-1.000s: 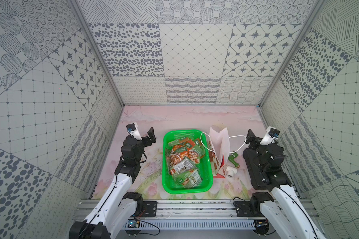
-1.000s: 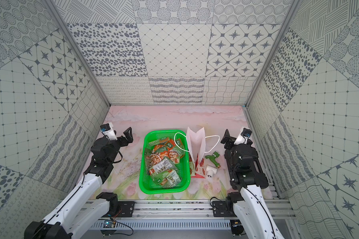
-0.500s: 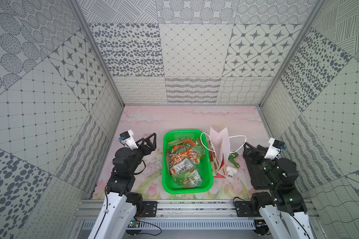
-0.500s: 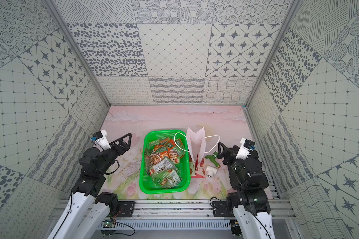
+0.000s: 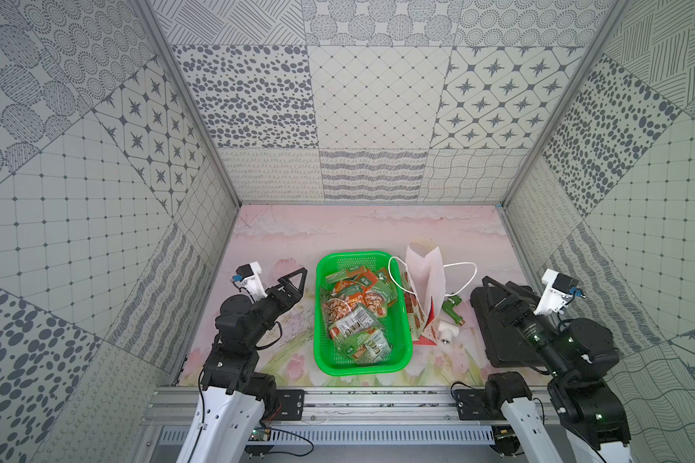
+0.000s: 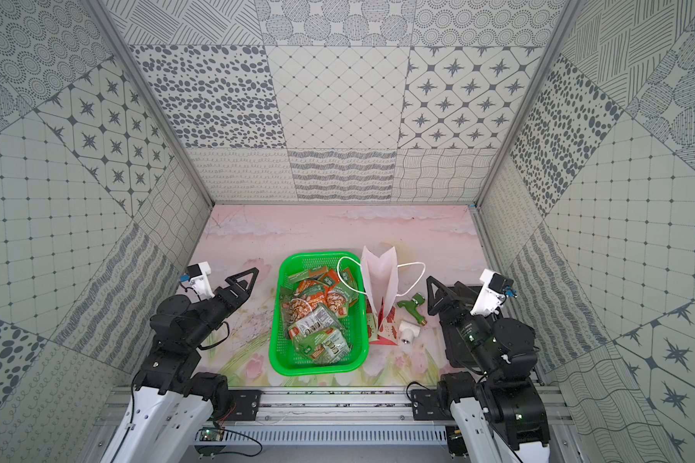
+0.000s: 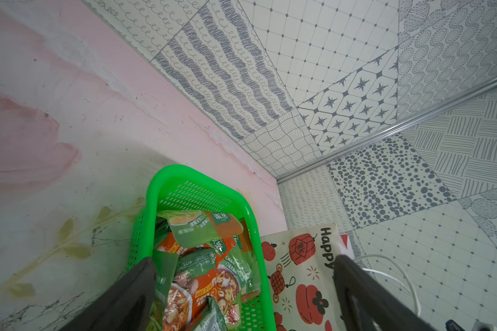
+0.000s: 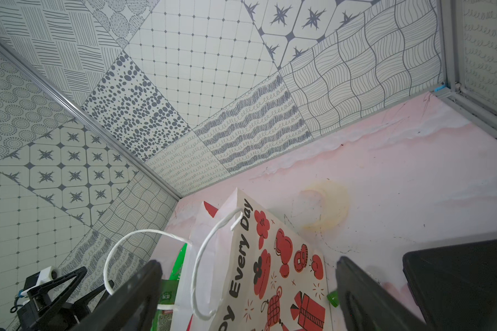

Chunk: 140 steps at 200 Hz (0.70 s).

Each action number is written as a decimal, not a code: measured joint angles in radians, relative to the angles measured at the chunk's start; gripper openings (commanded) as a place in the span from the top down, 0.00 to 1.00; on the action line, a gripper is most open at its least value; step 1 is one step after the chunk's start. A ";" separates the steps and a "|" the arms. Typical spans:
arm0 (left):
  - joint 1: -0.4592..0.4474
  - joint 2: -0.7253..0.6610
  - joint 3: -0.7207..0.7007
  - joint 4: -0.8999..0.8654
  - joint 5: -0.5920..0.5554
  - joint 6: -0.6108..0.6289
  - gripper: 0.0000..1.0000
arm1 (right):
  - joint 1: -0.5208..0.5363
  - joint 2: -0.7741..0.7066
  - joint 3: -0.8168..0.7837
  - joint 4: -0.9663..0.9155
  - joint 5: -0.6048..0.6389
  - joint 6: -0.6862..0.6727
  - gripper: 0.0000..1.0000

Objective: Place the condiment packets inside the bag
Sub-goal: Open the paper bag at the center of the board.

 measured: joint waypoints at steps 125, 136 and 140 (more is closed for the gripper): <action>-0.531 0.409 0.462 -0.162 -0.016 0.014 0.10 | 0.000 0.416 0.171 -0.058 -0.335 -0.008 0.35; -0.585 0.461 0.514 -0.180 -0.026 0.032 0.15 | 0.000 0.435 0.171 -0.063 -0.348 -0.003 0.41; -0.603 0.481 0.531 -0.187 -0.031 0.043 0.17 | 0.000 0.440 0.171 -0.065 -0.352 -0.007 0.44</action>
